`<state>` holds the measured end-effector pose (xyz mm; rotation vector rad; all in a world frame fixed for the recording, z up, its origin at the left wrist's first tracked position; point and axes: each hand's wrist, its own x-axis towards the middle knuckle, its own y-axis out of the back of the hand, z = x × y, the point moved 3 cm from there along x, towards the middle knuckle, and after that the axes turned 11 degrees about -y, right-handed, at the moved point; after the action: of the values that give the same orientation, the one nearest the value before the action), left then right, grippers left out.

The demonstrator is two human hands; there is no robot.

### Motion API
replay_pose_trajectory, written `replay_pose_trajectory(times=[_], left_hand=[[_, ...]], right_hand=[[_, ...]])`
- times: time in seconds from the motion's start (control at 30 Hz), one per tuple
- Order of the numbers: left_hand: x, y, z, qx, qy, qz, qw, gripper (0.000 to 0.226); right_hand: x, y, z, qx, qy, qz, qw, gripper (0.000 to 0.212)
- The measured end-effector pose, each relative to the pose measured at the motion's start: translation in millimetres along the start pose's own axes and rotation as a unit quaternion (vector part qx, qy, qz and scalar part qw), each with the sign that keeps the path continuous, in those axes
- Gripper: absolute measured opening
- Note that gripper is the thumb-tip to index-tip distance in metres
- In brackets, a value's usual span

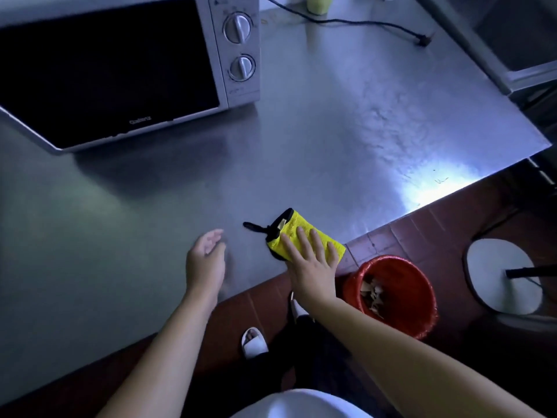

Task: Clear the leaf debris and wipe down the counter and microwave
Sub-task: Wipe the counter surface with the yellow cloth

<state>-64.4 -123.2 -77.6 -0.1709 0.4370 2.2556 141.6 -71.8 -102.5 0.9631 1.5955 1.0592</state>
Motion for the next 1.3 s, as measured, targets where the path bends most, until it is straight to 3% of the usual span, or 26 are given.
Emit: replay_pose_trajectory(times=[0.1,0.17,0.2,0.27,0.33,0.4,0.5,0.6,0.67,0.73,0.8,0.9,0.97,1.07,1.17,1.23,1.3], left_hand=[[-51.6,15.3,-2.9,-0.039,0.03,-0.015,0.999,0.028],[-70.8,24.8,3.4,-0.07,0.044,-0.014,0.996,0.024],[-77.0,30.6,8.9,-0.079,0.045,-0.012,0.996,0.022],[-84.4,41.4,21.9,-0.097,0.039,-0.029,0.994,0.019],[-90.1,48.4,37.6,-0.12,0.018,-0.077,0.99,0.021],[-96.9,47.9,56.3,-0.136,-0.018,-0.133,0.982,0.025],[-108.7,39.5,72.2,-0.222,0.017,-0.174,0.959,0.039],[-118.9,35.1,76.6,-0.404,0.174,-0.217,0.872,0.054],[-117.3,38.0,87.3,-0.461,0.165,-0.219,0.844,0.05],[-108.9,42.8,103.4,-0.454,0.074,-0.194,0.867,0.05],[-102.5,48.8,127.0,-0.371,-0.071,-0.212,0.901,0.055],[-109.2,41.9,165.8,-0.269,-0.22,-0.32,0.881,0.067],[-112.8,34.2,184.1,-0.294,-0.227,-0.321,0.871,0.066],[-100.8,37.2,190.9,-0.308,-0.215,-0.156,0.914,0.045],[-88.6,40.6,183.1,-0.169,-0.227,-0.015,0.959,0.028],[-90.5,28.3,183.3,-0.084,-0.26,0.004,0.962,0.02],[-95.0,0.1,184.1,0.024,-0.32,-0.049,0.946,0.03]], right_hand=[[-9.3,10.7,-9.9,0.046,0.051,-0.014,0.998,0.063],[-14.8,28.6,-17.0,0.224,0.02,-0.064,0.972,0.05],[-17.4,40.5,-19.6,0.37,-0.031,-0.111,0.922,0.044],[-23.7,62.3,-21.8,0.627,-0.125,-0.185,0.746,0.036],[-35.2,80.5,-21.9,0.745,-0.162,-0.261,0.592,0.034],[-47.4,96.2,-22.5,0.784,-0.163,-0.319,0.506,0.036],[-60.0,113.8,-26.9,0.81,-0.141,-0.371,0.432,0.042],[-64.5,131.1,-32.1,0.826,-0.135,-0.35,0.421,0.046],[-65.0,140.7,-36.1,0.814,-0.129,-0.354,0.443,0.049],[-63.1,147.3,-39.0,0.809,-0.117,-0.355,0.455,0.044],[-60.0,149.7,-41.1,0.813,-0.11,-0.351,0.451,0.043],[-53.0,142.4,-45.1,0.816,-0.112,-0.375,0.426,0.052],[-45.6,136.8,-49.0,0.804,-0.119,-0.399,0.423,0.047],[-31.0,135.7,-47.4,0.779,-0.131,-0.439,0.428,0.035],[-6.2,142.1,-34.5,0.792,-0.149,-0.432,0.406,0.044],[12.6,147.0,-27.1,0.808,-0.149,-0.432,0.372,0.055],[26.8,152.7,-23.2,0.813,-0.134,-0.45,0.344,0.05]])
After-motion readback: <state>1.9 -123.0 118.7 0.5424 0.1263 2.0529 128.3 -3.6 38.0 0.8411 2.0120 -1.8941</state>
